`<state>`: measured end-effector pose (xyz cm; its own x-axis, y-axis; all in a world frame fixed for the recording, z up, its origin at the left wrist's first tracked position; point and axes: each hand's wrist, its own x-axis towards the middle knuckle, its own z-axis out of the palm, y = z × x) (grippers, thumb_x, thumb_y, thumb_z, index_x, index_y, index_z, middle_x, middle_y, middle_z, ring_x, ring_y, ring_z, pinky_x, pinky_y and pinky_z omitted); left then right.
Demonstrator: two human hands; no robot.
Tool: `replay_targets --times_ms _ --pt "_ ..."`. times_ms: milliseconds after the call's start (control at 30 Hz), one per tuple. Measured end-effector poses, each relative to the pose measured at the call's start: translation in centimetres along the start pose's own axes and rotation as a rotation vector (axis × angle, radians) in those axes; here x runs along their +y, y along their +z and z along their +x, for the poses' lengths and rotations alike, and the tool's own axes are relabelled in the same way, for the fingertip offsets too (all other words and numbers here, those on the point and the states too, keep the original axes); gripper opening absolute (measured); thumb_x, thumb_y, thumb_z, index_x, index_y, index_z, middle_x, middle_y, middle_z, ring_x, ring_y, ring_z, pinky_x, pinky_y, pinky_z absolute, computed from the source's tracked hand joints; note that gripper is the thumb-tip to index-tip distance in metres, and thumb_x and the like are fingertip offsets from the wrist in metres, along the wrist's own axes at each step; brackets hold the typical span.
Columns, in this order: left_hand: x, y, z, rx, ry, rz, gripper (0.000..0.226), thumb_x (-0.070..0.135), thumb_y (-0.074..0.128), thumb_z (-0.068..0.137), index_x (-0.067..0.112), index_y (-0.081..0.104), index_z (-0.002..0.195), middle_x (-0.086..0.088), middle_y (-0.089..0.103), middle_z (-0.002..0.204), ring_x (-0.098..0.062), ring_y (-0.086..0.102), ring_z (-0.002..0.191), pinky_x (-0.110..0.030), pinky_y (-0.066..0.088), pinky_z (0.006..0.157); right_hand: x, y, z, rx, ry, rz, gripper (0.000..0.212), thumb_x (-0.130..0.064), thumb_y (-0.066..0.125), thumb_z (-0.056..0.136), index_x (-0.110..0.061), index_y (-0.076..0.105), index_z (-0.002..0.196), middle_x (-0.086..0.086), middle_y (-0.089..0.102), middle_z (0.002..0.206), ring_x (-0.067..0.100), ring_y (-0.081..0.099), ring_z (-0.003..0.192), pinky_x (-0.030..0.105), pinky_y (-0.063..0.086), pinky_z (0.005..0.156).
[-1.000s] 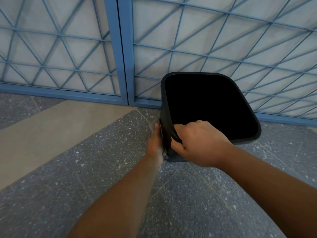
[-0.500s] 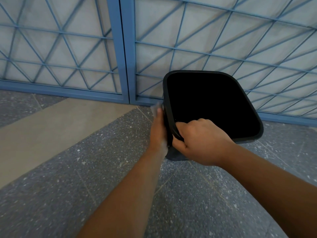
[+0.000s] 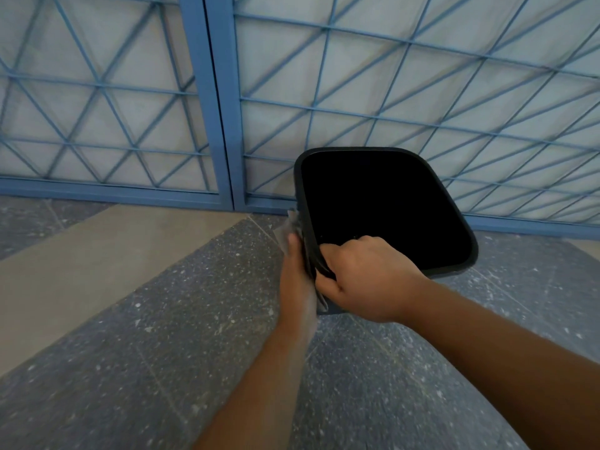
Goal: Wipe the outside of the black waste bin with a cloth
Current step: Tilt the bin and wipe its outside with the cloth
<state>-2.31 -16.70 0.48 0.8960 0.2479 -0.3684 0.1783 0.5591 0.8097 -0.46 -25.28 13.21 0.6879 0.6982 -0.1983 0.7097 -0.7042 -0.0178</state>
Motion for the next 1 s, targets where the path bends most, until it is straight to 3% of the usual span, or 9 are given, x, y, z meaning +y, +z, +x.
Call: replay_targets --times_ms 67,200,333,533,667,733,800,867,1000 --pt "-1.4 -0.5 -0.8 0.030 -0.042 0.039 0.060 0.042 0.027 0.110 -0.002 0.065 0.126 0.003 0.076 0.079 -0.001 0.070 0.064 -0.017 0.054 0.056 0.0 0.0 0.0 0.008 -0.007 -0.001 0.029 -0.045 0.034 0.096 -0.020 0.039 0.081 -0.004 0.035 0.061 0.021 0.040 0.058 0.034 0.034 0.058" --pt "-2.3 -1.3 0.7 0.099 -0.189 0.063 0.049 0.045 0.029 0.110 0.017 0.066 0.125 -0.012 0.072 0.117 -0.014 0.070 0.099 -0.033 0.057 0.089 -0.1 0.0 -0.1 0.011 0.002 -0.002 0.031 -0.045 0.034 0.097 -0.020 0.038 0.078 -0.004 0.034 0.060 0.020 0.039 0.057 0.034 0.033 0.058" --pt "0.4 -0.4 3.2 0.106 -0.176 -0.080 0.052 0.044 0.037 0.109 0.006 0.067 0.127 -0.007 0.076 0.097 -0.022 0.070 0.097 -0.035 0.054 0.089 -0.1 0.1 -0.1 0.006 0.003 0.026 0.029 -0.042 0.036 0.096 -0.020 0.040 0.079 -0.005 0.037 0.060 0.017 0.039 0.054 0.033 0.035 0.058" --pt "-0.2 -0.1 1.1 0.008 0.002 -0.034 0.051 0.047 0.032 0.109 0.018 0.072 0.118 -0.002 0.078 0.103 -0.019 0.072 0.107 -0.033 0.055 0.092 0.0 0.0 -0.1 0.003 -0.006 0.020 0.028 -0.042 0.034 0.096 -0.020 0.043 0.081 -0.002 0.045 0.064 0.021 0.047 0.059 0.035 0.041 0.060" --pt "-1.2 -1.2 2.7 0.076 -0.204 -0.030 0.053 0.045 0.033 0.109 0.008 0.067 0.125 -0.004 0.073 0.102 -0.026 0.066 0.116 -0.026 0.059 0.076 0.0 0.1 -0.1 0.007 -0.004 0.017 0.028 -0.044 0.035 0.096 -0.021 0.042 0.081 -0.003 0.043 0.064 0.021 0.047 0.060 0.035 0.041 0.061" --pt "0.1 -1.0 4.6 0.072 -0.266 -0.030 0.058 0.050 0.035 0.108 0.004 0.064 0.130 -0.014 0.072 0.113 -0.035 0.061 0.127 -0.037 0.056 0.092 0.0 0.0 -0.1 0.000 0.001 0.025 0.028 -0.044 0.035 0.096 -0.021 0.041 0.081 -0.004 0.042 0.063 0.019 0.046 0.059 0.034 0.040 0.061" --pt "2.1 -0.2 5.1 0.057 -0.216 -0.041 0.058 0.048 0.035 0.109 0.003 0.065 0.129 -0.011 0.077 0.100 -0.031 0.069 0.107 -0.037 0.055 0.091 -0.1 -0.1 -0.1 0.005 0.002 0.038 0.028 -0.043 0.035 0.096 -0.021 0.042 0.080 -0.003 0.046 0.064 0.018 0.047 0.058 0.034 0.043 0.061" --pt "3.3 0.6 4.5 -0.007 -0.098 -0.090 0.050 0.047 0.040 0.107 0.010 0.073 0.111 -0.003 0.078 0.087 -0.020 0.072 0.092 -0.030 0.056 0.083 -0.1 -0.2 0.0 0.008 0.003 0.038 0.026 -0.042 0.036 0.096 -0.021 0.041 0.080 0.000 0.051 0.067 0.019 0.050 0.059 0.035 0.044 0.062" --pt "0.5 -0.1 1.4 -0.010 0.043 -0.030 0.058 0.056 0.040 0.103 0.014 0.063 0.137 -0.007 0.072 0.126 -0.020 0.067 0.121 -0.035 0.052 0.103 -0.1 0.0 0.0 0.009 -0.005 0.027 0.027 -0.042 0.035 0.096 -0.021 0.043 0.081 0.000 0.053 0.068 0.020 0.052 0.060 0.034 0.044 0.061"
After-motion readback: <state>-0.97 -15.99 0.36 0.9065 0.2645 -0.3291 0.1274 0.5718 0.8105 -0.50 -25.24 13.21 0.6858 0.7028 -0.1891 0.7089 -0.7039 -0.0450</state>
